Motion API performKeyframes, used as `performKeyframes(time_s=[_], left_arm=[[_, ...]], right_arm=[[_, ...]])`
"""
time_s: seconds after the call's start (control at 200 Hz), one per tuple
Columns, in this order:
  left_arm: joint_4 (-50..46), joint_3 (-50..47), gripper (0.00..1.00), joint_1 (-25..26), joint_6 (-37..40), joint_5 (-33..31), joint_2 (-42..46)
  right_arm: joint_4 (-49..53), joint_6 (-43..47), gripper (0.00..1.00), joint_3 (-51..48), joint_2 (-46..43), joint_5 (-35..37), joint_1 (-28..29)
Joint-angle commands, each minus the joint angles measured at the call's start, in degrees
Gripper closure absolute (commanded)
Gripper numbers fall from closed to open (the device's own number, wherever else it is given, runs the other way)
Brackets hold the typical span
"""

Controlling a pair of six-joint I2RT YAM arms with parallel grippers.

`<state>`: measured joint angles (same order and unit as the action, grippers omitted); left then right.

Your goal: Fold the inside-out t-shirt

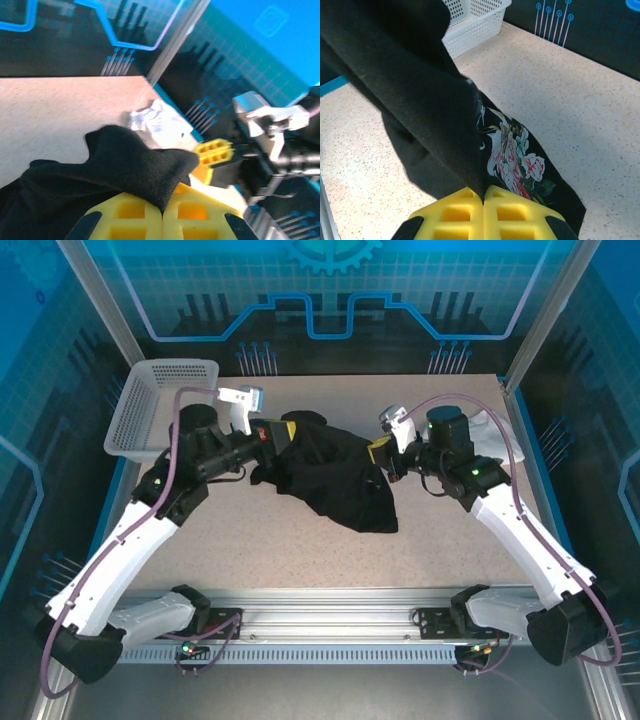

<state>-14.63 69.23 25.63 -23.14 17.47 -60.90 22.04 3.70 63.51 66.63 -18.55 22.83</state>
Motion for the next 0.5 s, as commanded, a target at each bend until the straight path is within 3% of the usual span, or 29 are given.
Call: performKeyframes(time_s=[0.0, 0.12, 0.225, 0.35, 0.47, 0.49], left_arm=[[3.08, 1.88, 1.0, -2.69, -6.11, 10.91, -0.03], [3.93, 2.36, 1.0, -5.4, -10.38, 7.44, 0.0], [4.0, 2.52, 1.0, -6.81, -11.18, 2.49, 0.25], [3.54, 3.53, 1.0, -6.61, -11.04, 0.77, -1.6], [2.7, 3.92, 1.0, -3.78, -10.04, 1.29, -5.05], [2.52, 4.07, 1.0, -2.96, -9.63, 1.17, -5.55]], right_arm=[[0.62, -0.71, 1.0, 1.93, 0.18, 4.44, 0.51], [2.73, 0.79, 1.0, 2.58, 2.13, 8.08, 2.56], [5.01, 0.61, 1.0, 2.42, 3.87, 16.61, 4.17], [5.97, -3.05, 1.0, 3.0, 4.96, 28.49, 5.17], [4.26, -3.21, 1.0, 4.26, 5.62, 30.59, 7.49], [4.43, -3.3, 0.96, 4.89, 6.11, 30.99, 7.94]])
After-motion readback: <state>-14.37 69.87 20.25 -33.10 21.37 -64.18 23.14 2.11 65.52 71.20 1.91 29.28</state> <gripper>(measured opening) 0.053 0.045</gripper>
